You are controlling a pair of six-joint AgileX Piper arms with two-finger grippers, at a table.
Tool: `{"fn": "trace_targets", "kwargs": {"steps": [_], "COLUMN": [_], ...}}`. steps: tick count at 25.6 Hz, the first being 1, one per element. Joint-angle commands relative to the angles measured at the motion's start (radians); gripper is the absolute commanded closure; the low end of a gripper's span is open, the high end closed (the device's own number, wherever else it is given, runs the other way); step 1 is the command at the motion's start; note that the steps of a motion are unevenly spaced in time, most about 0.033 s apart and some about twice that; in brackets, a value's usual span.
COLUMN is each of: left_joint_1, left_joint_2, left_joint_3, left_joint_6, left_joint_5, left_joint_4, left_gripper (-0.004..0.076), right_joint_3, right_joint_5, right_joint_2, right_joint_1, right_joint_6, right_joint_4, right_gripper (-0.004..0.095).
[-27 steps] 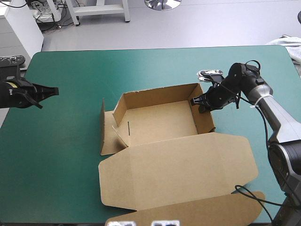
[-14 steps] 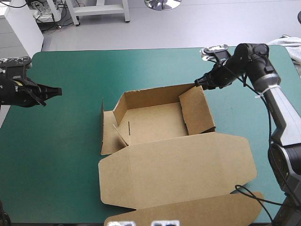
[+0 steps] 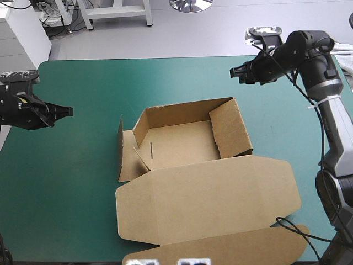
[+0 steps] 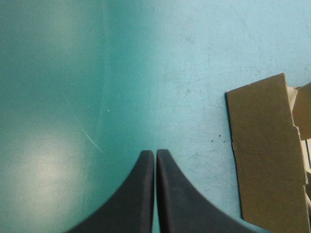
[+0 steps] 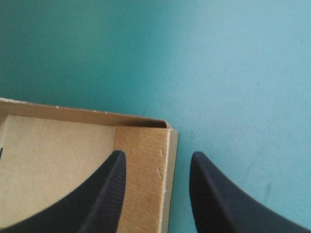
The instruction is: Fold the box
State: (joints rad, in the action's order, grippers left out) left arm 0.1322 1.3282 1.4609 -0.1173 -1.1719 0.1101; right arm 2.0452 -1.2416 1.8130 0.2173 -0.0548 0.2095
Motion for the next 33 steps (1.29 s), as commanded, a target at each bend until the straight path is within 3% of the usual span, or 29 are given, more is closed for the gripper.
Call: {"fn": "trace_targets", "kwargs": {"steps": [1,20,27,28,33], "left_joint_1": [-0.001,-0.001,-0.001,-0.001,-0.001], "left_joint_2": [-0.024,-0.022,-0.020,-0.020,-0.020], "left_joint_3": [0.025,0.025,0.025,0.025,0.025], "left_joint_6": [0.000,0.000,0.000,0.000,0.002], "left_joint_5": [0.028,-0.011,-0.028,-0.028,-0.024], "left_joint_4": [0.012,0.016,0.089,0.107,0.107], "left_gripper": [0.0727,0.0734,0.0734,0.0734,0.0734], "right_joint_3": [-0.090,-0.278,-0.346,-0.346,-0.346], "right_joint_5": [-0.013,-0.012,-0.012,-0.012,-0.012], "right_joint_2": [-0.052,0.031,0.066,0.072,0.099], "right_joint_1": [-0.002,-0.002,-0.002,-0.002,-0.002], "right_joint_6": [-0.034,-0.117,-0.143,-0.143,-0.163], "right_joint_4": [0.055,0.107,0.188,0.192,0.195], "right_gripper": [0.0507,0.0507,0.0517,0.0539,0.0894]}}
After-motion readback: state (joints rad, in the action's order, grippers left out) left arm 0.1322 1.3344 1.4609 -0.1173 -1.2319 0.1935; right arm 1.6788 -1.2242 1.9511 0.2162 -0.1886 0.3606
